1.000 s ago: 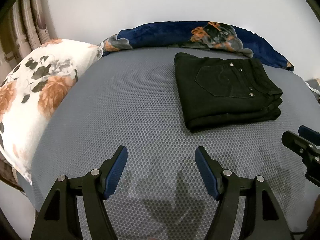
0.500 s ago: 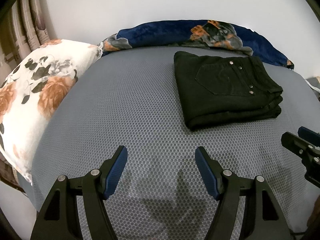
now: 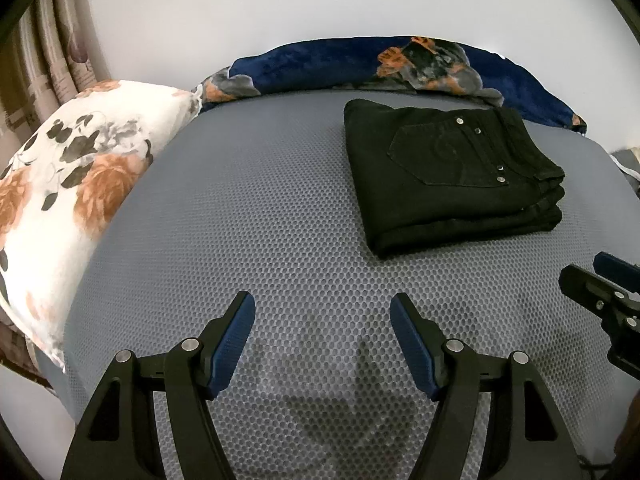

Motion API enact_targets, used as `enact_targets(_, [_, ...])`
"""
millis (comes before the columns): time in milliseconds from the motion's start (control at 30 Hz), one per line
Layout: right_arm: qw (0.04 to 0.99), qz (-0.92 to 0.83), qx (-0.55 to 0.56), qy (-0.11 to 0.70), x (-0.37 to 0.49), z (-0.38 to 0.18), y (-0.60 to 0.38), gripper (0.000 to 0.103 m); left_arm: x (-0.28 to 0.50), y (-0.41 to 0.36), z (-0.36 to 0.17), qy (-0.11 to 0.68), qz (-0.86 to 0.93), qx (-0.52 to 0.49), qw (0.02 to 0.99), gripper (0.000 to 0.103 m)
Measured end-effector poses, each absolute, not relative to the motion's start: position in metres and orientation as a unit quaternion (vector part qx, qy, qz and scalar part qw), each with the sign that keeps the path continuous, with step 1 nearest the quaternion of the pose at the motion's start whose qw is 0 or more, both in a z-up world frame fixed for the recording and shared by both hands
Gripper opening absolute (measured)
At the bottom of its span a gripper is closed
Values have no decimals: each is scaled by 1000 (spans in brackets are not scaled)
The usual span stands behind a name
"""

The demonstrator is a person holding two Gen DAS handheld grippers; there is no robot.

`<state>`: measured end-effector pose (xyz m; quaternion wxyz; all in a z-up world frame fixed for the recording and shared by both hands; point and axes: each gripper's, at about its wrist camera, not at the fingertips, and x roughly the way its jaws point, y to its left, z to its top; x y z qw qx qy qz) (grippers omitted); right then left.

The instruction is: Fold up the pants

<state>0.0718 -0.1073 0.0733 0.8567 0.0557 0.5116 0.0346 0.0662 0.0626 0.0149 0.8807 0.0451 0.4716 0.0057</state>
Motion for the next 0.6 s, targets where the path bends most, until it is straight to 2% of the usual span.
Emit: enact_targets(600, [856,35,58,513,72,72,-108,70,67,64,13,474,0,45,880,70])
